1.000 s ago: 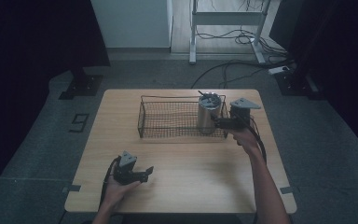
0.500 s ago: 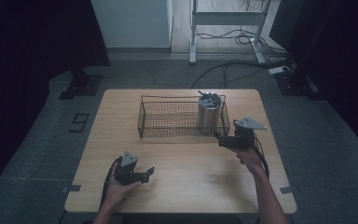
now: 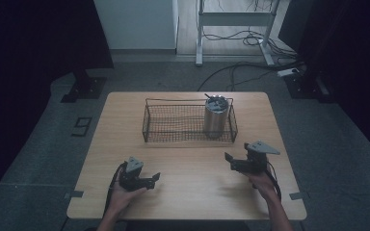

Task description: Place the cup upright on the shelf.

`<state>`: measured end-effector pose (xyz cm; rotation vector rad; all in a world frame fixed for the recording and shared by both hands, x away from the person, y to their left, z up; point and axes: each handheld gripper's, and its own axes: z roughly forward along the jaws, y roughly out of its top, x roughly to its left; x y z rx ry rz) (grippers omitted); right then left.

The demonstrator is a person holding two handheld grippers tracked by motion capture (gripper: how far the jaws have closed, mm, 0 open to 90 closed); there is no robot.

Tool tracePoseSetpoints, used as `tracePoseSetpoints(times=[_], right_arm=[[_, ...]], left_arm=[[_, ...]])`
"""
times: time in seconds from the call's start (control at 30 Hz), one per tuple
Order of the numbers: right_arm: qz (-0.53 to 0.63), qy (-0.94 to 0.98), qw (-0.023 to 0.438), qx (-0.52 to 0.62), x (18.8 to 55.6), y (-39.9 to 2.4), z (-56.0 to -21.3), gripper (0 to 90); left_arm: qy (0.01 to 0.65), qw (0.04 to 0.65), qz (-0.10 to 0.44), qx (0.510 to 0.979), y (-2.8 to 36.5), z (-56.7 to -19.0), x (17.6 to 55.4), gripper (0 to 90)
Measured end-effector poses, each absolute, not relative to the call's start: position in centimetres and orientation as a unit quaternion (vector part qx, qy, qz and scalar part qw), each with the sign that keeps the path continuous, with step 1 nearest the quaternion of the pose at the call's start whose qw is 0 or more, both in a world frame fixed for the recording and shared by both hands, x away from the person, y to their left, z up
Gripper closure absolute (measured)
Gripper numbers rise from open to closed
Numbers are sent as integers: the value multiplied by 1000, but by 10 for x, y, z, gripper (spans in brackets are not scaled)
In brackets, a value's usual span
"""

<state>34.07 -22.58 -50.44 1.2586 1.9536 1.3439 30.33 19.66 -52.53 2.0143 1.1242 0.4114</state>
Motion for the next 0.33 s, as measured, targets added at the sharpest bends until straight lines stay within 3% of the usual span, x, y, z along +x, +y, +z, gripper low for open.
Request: tracePoseSetpoints(times=[0.33], right_arm=[[483, 712, 228, 456, 339, -227, -508, 62]], left_arm=[[441, 390, 164, 792, 197, -525, 303, 153]])
